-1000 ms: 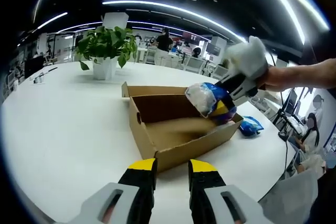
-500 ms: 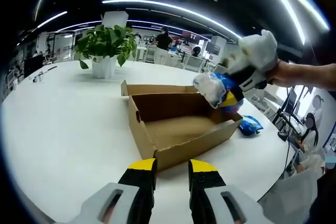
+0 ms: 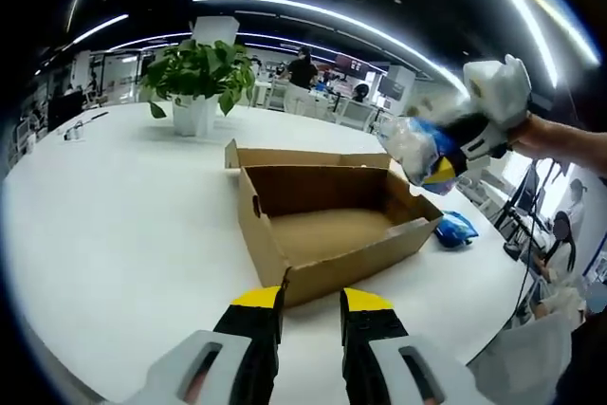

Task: Operate the shoe box by opening the lid, removing the specified soft item, and placing it in the target area until the item is outside and the box remains undamaged.

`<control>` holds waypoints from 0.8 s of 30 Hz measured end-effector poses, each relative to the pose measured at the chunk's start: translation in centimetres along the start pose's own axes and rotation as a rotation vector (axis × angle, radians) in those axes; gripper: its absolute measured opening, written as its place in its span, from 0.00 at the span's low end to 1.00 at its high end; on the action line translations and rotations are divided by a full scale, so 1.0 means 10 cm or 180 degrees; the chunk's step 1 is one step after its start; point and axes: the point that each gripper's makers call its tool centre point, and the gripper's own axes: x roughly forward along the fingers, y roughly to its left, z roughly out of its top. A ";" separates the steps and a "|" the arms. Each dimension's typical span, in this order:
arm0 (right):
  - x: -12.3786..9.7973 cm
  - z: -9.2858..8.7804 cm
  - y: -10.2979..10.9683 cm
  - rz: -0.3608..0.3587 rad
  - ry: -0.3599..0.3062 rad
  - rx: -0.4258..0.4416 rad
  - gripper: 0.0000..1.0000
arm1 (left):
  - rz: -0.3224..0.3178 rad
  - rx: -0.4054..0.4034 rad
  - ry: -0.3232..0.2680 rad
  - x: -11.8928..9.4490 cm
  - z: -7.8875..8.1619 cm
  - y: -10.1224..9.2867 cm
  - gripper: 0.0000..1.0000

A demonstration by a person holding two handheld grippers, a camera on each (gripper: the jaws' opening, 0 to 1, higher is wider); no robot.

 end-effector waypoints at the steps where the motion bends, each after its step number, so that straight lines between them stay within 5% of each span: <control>1: -0.02 -0.03 -0.01 -0.0020 0.0017 0.0005 0.31 | 0.0002 -0.0001 0.0000 0.00 0.00 0.00 0.24; 24: -0.37 -0.87 0.05 -0.0159 0.0258 0.0374 0.31 | 0.0067 0.0035 0.0093 0.01 -0.04 0.01 0.24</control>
